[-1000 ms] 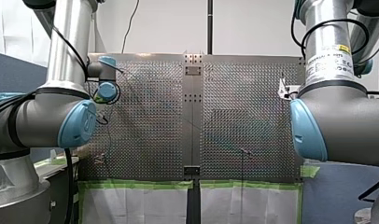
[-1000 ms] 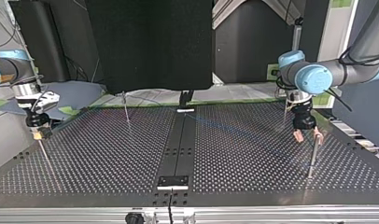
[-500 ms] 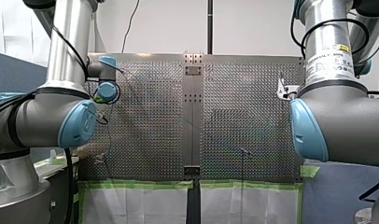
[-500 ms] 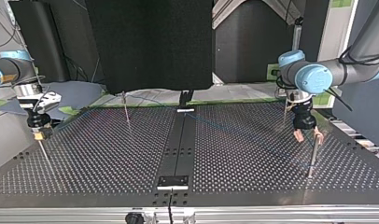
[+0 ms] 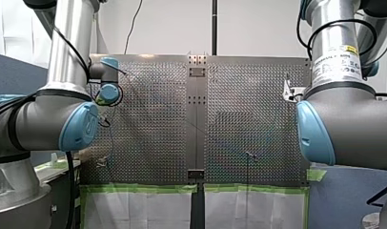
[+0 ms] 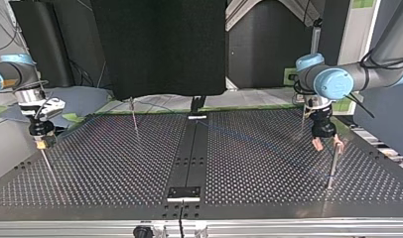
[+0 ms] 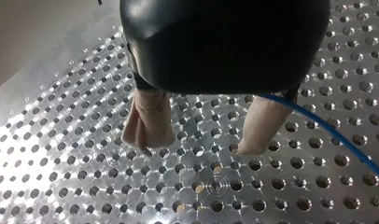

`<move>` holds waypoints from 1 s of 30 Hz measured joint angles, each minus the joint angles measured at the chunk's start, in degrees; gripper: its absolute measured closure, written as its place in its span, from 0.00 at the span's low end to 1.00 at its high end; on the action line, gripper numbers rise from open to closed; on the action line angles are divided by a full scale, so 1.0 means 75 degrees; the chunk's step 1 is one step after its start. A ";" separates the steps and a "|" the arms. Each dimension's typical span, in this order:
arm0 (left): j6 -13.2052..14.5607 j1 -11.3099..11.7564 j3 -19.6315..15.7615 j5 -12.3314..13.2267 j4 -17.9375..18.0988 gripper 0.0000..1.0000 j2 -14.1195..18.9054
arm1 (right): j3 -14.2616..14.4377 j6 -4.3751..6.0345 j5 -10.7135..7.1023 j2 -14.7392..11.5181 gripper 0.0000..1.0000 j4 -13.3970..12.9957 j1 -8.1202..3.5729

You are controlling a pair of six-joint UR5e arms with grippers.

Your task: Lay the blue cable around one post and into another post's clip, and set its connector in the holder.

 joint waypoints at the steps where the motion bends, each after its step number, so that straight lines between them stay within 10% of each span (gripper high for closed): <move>1: 0.0003 0.0000 -0.0001 0.0000 0.0000 0.02 0.0000 | -0.0003 -0.0031 -0.0110 -0.0004 0.98 0.0031 0.0001; 18: 0.0016 -0.0001 -0.0001 0.0000 -0.0001 0.02 0.0000 | 0.0008 -0.0044 -0.0152 -0.0003 0.91 0.0047 0.0004; 26: 0.0014 0.0000 0.0000 0.0022 0.0010 0.02 0.0000 | 0.0008 -0.0044 -0.0152 -0.0003 0.13 0.0047 0.0004; 30: 0.0001 0.0000 -0.0001 0.0042 0.0005 0.02 0.0000 | 0.0013 -0.0044 -0.0154 0.0008 0.00 0.0050 0.0016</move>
